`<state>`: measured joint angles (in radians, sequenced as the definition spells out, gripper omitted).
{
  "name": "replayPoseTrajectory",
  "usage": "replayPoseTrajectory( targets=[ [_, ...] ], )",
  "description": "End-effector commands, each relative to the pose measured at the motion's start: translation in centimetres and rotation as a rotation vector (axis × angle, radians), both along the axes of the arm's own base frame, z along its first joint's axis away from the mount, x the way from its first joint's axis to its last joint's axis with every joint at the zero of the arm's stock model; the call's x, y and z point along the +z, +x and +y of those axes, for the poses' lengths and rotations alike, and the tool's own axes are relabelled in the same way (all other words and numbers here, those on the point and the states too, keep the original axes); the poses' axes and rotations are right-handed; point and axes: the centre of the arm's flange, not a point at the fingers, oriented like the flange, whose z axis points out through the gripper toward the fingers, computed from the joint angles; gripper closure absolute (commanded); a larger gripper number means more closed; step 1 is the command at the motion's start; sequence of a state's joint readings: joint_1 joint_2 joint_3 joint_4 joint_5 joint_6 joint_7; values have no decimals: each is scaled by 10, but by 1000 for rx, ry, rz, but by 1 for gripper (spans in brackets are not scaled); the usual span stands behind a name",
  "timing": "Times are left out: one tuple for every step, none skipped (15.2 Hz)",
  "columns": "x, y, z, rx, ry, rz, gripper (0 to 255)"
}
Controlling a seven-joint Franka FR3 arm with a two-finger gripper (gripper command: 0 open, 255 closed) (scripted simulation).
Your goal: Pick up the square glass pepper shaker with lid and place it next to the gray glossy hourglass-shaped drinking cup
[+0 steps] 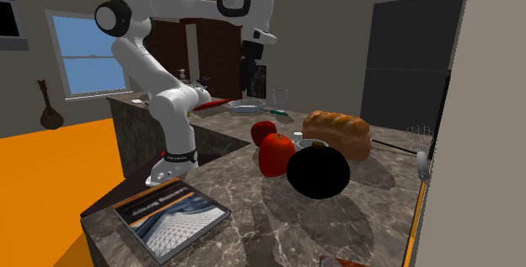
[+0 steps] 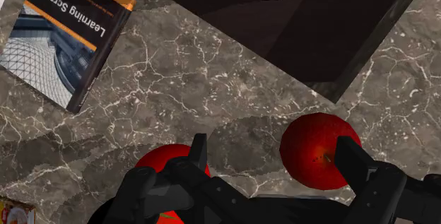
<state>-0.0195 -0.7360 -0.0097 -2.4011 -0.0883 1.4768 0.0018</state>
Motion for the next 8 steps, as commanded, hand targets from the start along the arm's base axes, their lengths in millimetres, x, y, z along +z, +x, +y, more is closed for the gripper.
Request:
replayPoseTrajectory(
  targets=[
    [0,0,0,0,0,0,0],
    [-8,8,0,-5,1,-14,0],
    [-17,16,0,-10,2,-29,0],
    [-25,24,0,-15,2,-43,0],
    [-33,32,0,-20,3,-57,0],
    [-41,40,0,-25,4,-71,0],
    [-48,48,0,-30,5,-86,0],
    [-56,57,-1,-35,6,-100,0]
  ],
)
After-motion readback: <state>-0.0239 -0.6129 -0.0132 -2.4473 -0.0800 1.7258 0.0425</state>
